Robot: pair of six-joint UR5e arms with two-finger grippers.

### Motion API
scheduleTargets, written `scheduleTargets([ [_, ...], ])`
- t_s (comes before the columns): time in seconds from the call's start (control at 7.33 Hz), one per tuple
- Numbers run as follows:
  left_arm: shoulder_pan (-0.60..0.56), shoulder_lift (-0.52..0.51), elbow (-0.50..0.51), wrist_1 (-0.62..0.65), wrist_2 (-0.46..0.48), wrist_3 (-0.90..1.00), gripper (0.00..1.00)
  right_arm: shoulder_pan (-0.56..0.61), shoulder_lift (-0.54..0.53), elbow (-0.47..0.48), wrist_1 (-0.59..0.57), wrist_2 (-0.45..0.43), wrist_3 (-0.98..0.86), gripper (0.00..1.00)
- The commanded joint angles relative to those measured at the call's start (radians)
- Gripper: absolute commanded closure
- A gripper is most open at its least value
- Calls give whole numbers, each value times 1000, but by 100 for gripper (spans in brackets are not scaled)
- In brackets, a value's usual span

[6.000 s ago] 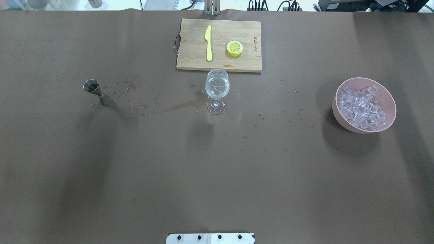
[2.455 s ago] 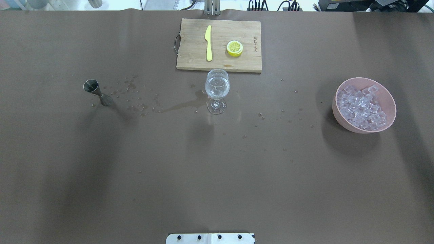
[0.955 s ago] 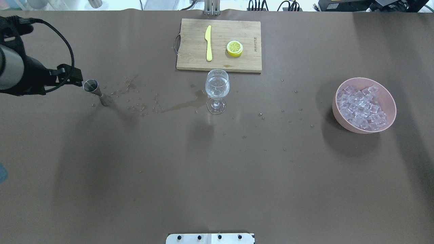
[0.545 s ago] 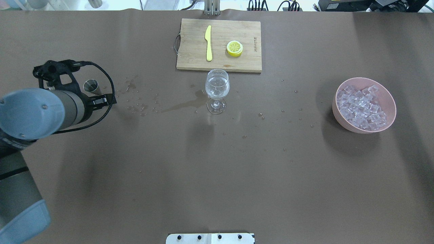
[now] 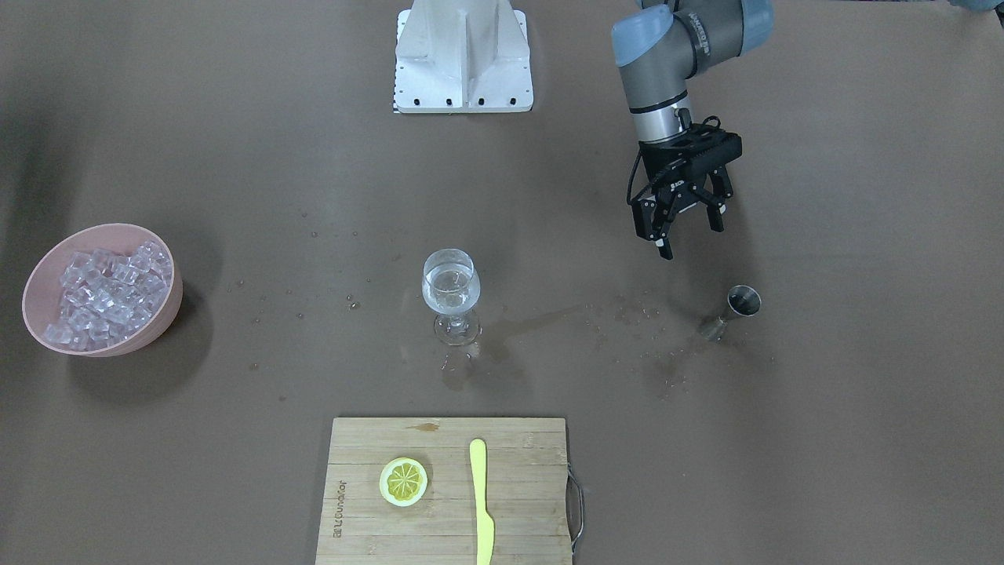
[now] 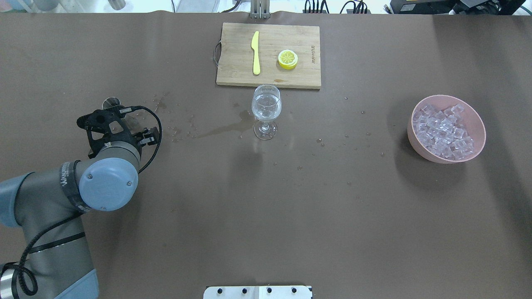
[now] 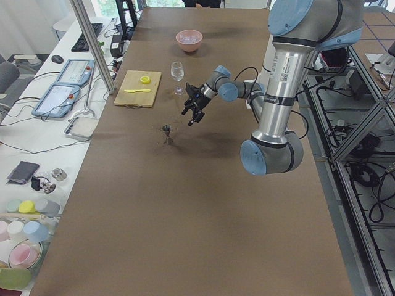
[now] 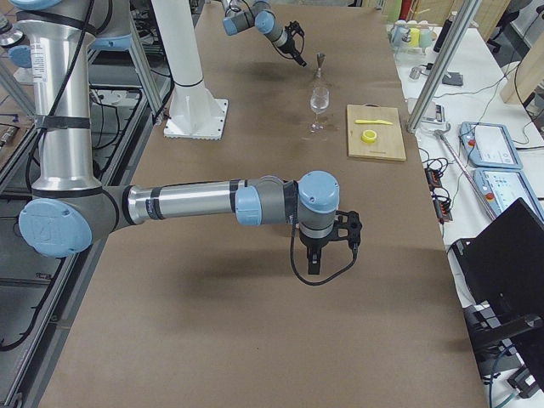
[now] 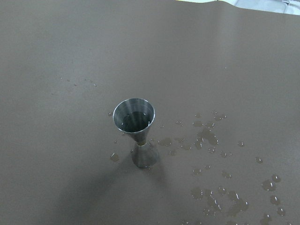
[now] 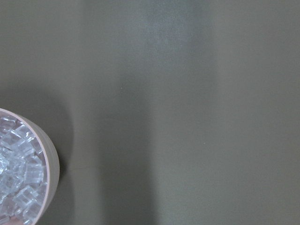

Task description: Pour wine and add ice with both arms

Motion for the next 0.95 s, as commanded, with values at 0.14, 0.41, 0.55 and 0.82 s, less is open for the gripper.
scheduleTargets([
  [0.14,36,-34,125,0,138,-147,2,1,-4,18,0,6,3,0],
  [0.41,37,-62,202,0,196,-193,2,1,-7,24,0,4,3,0],
  [0.55,36,-64,207,1,216,-193,2,1,-7,24,0,4,3,0],
  [0.82,28,-67,231,1,248,-184,2,1,-9,24,0,6,3,0],
])
